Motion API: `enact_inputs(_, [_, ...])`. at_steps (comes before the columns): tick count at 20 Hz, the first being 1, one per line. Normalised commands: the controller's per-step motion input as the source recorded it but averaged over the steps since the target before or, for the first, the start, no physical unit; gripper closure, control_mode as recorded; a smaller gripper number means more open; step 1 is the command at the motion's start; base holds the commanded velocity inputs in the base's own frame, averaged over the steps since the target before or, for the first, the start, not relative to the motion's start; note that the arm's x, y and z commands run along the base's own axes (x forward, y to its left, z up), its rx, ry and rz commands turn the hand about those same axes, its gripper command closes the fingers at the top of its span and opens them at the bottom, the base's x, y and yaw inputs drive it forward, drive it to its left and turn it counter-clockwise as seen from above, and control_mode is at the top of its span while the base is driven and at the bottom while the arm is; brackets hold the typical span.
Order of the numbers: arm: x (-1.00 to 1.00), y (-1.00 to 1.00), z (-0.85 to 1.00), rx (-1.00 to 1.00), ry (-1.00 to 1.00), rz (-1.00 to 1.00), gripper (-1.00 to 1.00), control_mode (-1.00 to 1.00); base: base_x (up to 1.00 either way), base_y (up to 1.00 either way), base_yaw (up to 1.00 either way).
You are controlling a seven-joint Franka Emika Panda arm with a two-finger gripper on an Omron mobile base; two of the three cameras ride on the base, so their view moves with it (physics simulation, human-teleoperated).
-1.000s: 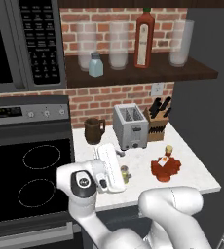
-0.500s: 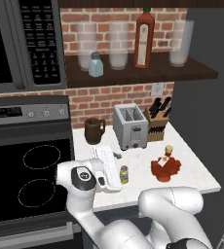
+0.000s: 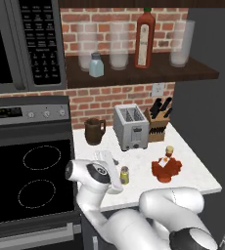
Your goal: Put the shaker and condiment bottle from the counter next to their counterparts in the cabinet.
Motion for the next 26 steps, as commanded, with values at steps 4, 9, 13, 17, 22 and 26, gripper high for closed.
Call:
enact_inputs(4, [0.11, 0.00, -0.04, 0.00, 0.00, 0.00, -1.00, -1.00, 0.00, 0.00, 0.00])
enact_inputs(9, [0.53, 0.00, -0.26, 0.00, 0.00, 0.02, -1.00, -1.00, 0.00, 0.00, 0.00])
enact_inputs(13, [0.15, 0.00, -0.14, 0.00, 0.01, 0.00, -1.00, -1.00, 0.00, 0.00, 0.00])
enact_inputs(17, [0.10, 0.07, -0.15, 0.00, 0.09, 0.00, -1.00, -1.00, 0.00, 0.00, 0.00])
enact_inputs(22, [0.00, 0.00, -0.21, 0.00, 0.07, 0.00, -1.00, -1.00, 0.00, 0.00, 0.00])
enact_inputs(26, [0.00, -0.01, -0.04, 0.01, 0.00, 0.00, -1.00, -1.00, 0.00, 0.00, 0.00])
